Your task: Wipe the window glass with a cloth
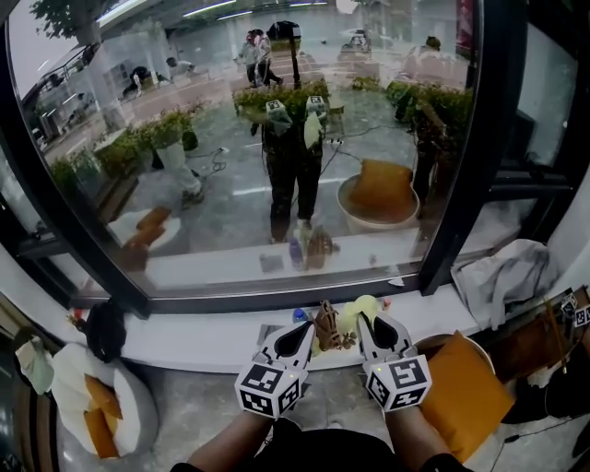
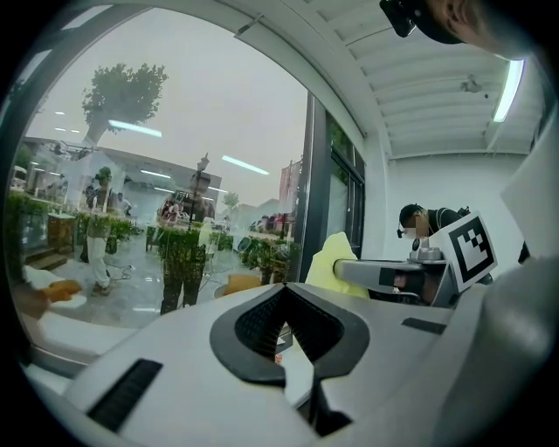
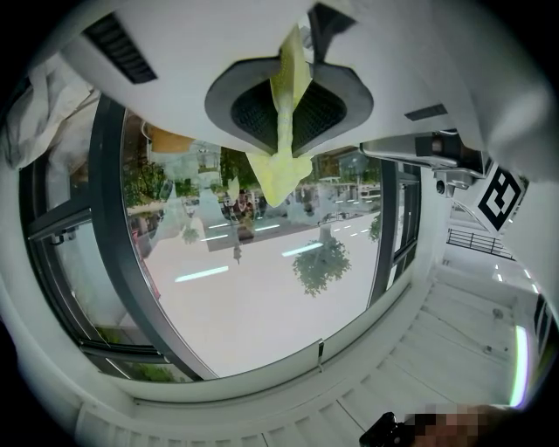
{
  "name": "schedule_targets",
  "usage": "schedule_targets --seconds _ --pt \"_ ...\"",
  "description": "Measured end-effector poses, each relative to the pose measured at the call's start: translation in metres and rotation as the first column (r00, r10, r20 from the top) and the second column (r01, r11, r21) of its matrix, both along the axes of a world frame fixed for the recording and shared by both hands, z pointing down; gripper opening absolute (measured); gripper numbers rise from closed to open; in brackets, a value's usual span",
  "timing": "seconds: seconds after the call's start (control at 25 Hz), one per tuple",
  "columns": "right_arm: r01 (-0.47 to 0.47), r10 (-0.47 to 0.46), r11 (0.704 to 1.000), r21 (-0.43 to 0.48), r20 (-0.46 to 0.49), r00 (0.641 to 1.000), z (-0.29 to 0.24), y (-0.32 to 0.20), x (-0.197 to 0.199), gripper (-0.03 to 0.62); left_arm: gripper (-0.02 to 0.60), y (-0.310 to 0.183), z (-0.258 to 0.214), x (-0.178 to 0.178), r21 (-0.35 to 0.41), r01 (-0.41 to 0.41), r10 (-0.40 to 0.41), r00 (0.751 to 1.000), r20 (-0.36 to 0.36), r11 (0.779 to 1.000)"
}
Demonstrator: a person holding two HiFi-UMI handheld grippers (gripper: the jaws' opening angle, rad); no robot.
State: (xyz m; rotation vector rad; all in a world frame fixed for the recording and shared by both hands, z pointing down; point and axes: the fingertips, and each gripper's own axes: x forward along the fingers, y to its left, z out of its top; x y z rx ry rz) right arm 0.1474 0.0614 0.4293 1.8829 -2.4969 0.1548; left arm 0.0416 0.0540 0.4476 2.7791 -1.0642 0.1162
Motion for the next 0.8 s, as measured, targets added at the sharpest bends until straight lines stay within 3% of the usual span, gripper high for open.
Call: schedule_targets --seconds 0.8 --pt "0.029 -0.029 1.000 0.002 0.004 1.000 0.004 0.000 -0.021 0.051 0.008 0.004 0.002 -0.018 0.003 0.017 -0.017 1.000 -0.005 1.000"
